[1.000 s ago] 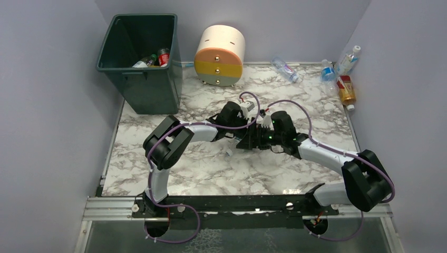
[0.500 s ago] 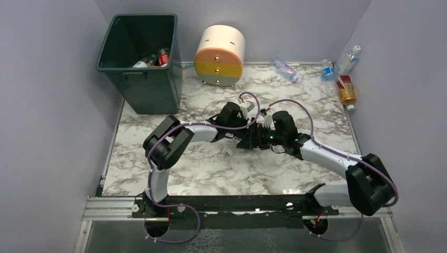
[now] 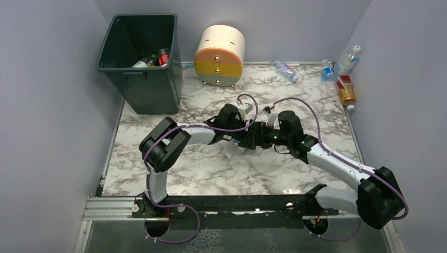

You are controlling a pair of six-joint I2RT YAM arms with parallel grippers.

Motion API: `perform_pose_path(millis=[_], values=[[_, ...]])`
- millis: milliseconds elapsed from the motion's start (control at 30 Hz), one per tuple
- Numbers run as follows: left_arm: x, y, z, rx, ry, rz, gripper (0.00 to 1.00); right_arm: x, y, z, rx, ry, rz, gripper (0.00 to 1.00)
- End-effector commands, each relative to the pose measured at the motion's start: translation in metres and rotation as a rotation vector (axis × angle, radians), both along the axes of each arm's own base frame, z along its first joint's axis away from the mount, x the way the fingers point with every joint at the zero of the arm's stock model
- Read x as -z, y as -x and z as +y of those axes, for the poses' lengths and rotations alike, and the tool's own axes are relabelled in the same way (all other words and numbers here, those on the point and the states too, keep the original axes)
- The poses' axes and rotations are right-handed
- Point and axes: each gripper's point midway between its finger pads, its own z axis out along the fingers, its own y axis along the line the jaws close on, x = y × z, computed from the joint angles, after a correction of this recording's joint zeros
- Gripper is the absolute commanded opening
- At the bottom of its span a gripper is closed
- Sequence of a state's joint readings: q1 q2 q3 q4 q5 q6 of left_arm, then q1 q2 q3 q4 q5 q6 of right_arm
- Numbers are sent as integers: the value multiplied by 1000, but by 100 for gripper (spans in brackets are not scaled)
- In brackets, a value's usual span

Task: Put the plastic bottles in the bin
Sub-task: Pick up the plastic bottle at the center of the board.

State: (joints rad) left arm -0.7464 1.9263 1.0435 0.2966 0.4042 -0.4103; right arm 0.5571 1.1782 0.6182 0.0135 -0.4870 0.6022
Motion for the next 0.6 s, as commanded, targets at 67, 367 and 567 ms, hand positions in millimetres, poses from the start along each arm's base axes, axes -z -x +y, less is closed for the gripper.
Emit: perform_pose_path(millis=[67,367,567], values=[[-22,19,-2,55,33,-22,67,-42,-13,6,12,-66,-128,99],[-35,22,-2,62,61,-53,67,-48,-14,6,16,-74,-135,99],[-37,22,-2,59,68,-60,67,-60,-19,8,25,-89,-151,99]])
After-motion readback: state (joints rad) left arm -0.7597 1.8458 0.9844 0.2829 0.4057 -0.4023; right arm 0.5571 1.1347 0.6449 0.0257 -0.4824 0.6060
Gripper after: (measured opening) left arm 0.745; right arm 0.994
